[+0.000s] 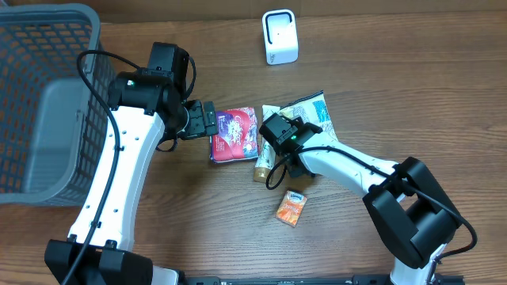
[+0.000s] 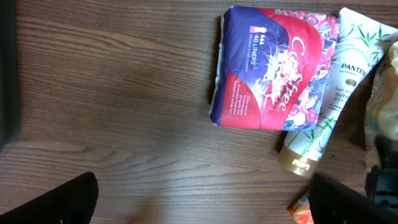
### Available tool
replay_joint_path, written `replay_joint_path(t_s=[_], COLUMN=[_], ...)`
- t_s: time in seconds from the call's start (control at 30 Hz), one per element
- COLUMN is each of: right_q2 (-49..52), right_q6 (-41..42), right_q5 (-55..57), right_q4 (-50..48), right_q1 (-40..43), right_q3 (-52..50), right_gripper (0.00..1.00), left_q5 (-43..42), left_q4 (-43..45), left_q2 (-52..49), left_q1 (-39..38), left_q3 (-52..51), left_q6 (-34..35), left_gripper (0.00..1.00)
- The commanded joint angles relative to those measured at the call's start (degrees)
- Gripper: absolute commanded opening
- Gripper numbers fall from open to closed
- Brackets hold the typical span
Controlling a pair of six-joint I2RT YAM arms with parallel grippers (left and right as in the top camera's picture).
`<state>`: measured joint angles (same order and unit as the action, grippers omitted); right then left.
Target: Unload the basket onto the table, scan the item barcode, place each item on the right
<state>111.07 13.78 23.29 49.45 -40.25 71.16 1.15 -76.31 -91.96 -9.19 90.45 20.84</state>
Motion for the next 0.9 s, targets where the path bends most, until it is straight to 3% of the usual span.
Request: replay_joint_path(t_s=[0.0,0.13,0.23,0.4,0.53,0.67,0.87], right_q2=[0.48,0.37,0.26,0.17,0.31,0.31,0.31], right_q6=[2.38,4.92,4.87,3.56,3.56,3.74,9.09], right_q5=[-2.36,-3.45,-11.91,-45.31,-67.60,-81.68,-84.17], right_q4=[0.46,6.62,11.85,15.74,14.03,10.32,1.29], right_q1=[0.87,1.46,3.08,11.50,18.84,24.15,29.00], right_q3=[1.60,9.60,18.43,29.44,27.96,20.63,7.50], right_gripper=[0.04,0.04,0.04,0.04,0.04,0.04,0.04], left_q5=[0.55,0.55,0.55,0.55,0.55,0.55,0.55], left_q4=[0.07,0.07,0.07,0.09,0.09,0.07,0.07], left_q2=[0.09,0.09,0.09,0.09,0.09,0.09,0.09], left_q1=[-0.17,-0.17,-0.17,-0.17,-0.17,-0.17,-0.17], left_q3=[0.39,0.39,0.39,0.39,0.39,0.39,0.39], left_q6=[0.59,0.59,0.59,0.59,0.59,0.59,0.59], left_gripper=[1.00,1.00,1.00,1.00,1.00,1.00,1.00])
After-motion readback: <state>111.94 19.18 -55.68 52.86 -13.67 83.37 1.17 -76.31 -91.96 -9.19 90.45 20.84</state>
